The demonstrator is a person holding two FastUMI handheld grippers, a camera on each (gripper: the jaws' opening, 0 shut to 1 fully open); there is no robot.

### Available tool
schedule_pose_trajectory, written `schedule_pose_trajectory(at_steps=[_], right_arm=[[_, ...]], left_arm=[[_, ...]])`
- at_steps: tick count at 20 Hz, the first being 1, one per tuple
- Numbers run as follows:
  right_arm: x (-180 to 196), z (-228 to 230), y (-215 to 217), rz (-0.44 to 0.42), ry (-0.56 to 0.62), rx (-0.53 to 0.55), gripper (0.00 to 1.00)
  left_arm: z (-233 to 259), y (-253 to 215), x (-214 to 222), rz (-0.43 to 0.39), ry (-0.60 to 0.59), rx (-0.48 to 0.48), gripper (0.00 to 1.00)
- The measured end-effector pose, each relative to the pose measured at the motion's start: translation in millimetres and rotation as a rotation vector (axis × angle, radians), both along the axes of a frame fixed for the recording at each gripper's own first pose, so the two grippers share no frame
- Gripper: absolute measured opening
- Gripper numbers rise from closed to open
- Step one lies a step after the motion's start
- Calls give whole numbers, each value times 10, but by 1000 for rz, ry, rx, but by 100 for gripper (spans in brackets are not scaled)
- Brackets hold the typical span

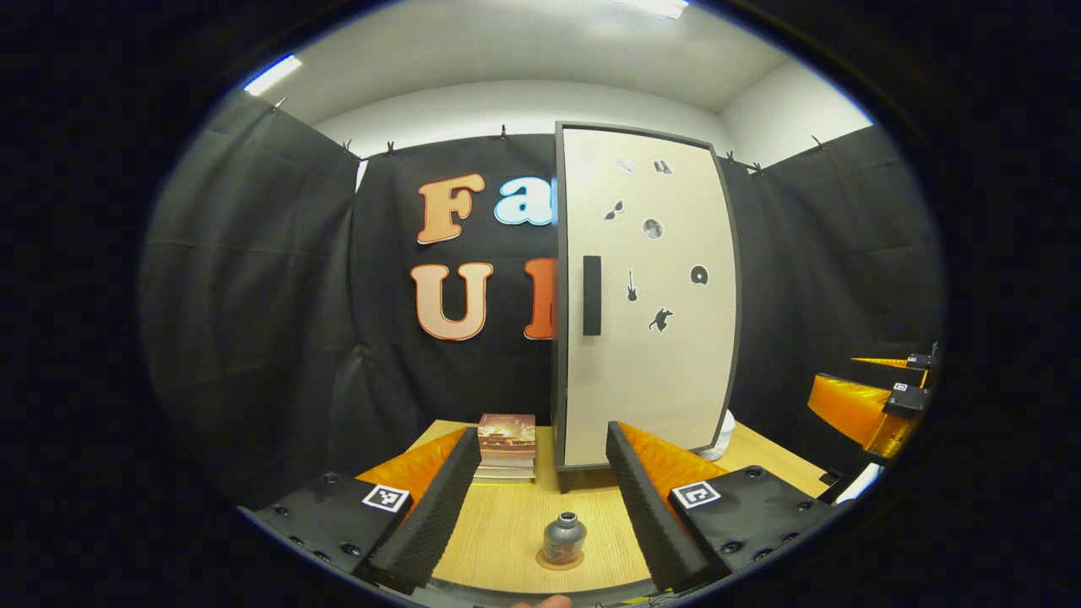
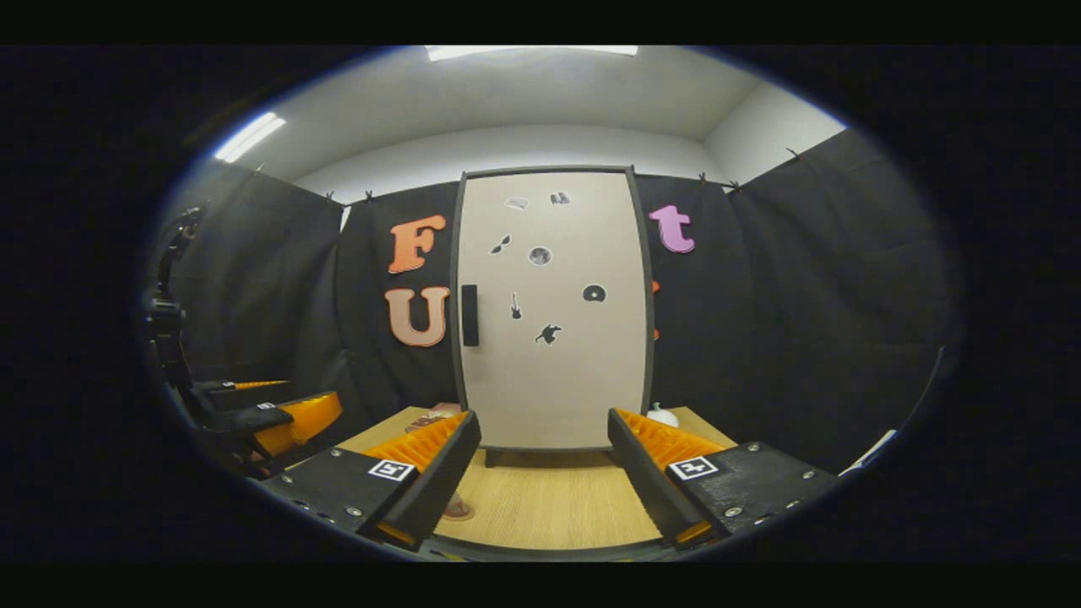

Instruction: Open the cabinet door with the right hand, grasp the bottle in the cabinet with the left hand and place it on the coaster, then close the cabinet door with the right hand.

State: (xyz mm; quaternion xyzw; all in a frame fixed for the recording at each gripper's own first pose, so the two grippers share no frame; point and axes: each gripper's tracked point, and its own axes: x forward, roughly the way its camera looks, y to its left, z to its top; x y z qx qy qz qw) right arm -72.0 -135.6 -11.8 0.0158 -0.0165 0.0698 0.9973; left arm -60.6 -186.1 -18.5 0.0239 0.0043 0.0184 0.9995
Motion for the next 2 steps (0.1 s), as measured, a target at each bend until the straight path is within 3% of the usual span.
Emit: schedule_pose_trajectory(at_steps=[2], right_arm=[[-15, -50, -44, -7, 8, 0, 95]], left_arm=[[0, -34, -43, 4, 3, 2, 97]])
